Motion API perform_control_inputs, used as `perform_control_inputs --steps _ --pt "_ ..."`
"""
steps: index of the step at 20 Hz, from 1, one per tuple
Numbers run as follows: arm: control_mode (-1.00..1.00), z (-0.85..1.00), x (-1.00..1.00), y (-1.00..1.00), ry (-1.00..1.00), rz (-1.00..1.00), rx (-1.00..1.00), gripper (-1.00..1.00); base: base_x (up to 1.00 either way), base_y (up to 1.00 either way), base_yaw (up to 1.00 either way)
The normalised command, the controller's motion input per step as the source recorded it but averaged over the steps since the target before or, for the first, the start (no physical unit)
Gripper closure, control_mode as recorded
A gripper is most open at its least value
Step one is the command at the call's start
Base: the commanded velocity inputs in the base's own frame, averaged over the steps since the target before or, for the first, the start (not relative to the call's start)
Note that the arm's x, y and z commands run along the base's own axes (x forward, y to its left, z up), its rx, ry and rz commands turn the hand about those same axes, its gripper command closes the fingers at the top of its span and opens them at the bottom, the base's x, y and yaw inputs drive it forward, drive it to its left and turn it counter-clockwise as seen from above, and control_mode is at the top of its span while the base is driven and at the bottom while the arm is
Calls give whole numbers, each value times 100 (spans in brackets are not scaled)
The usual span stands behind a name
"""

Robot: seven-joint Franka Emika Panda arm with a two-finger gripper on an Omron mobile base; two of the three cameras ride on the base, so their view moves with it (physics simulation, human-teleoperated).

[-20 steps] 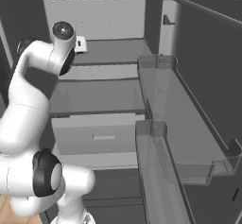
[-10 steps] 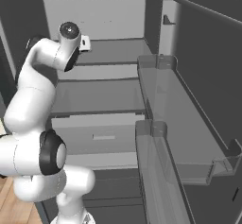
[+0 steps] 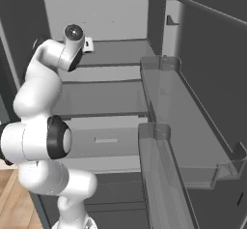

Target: Retrieve the tangerine and apple from the fridge and place them into the bowl on the dining table.

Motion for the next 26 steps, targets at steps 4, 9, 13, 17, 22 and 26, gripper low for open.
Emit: perform_control_inputs --steps 4,9,13,17,22,26 --pt "-100 -6 56 2 0 0 0 -100 0 0 0" --pt "-100 -7 54 4 0 0 0 -100 0 0 0" --pt "-100 -10 43 6 0 0 0 -100 0 0 0" --pt "-100 -13 34 9 1 0 0 -100 0 0 0" --pt "-100 -14 11 10 4 0 0 -100 0 0 0" --pt "-100 -17 1 6 7 0 0 -100 0 0 0"
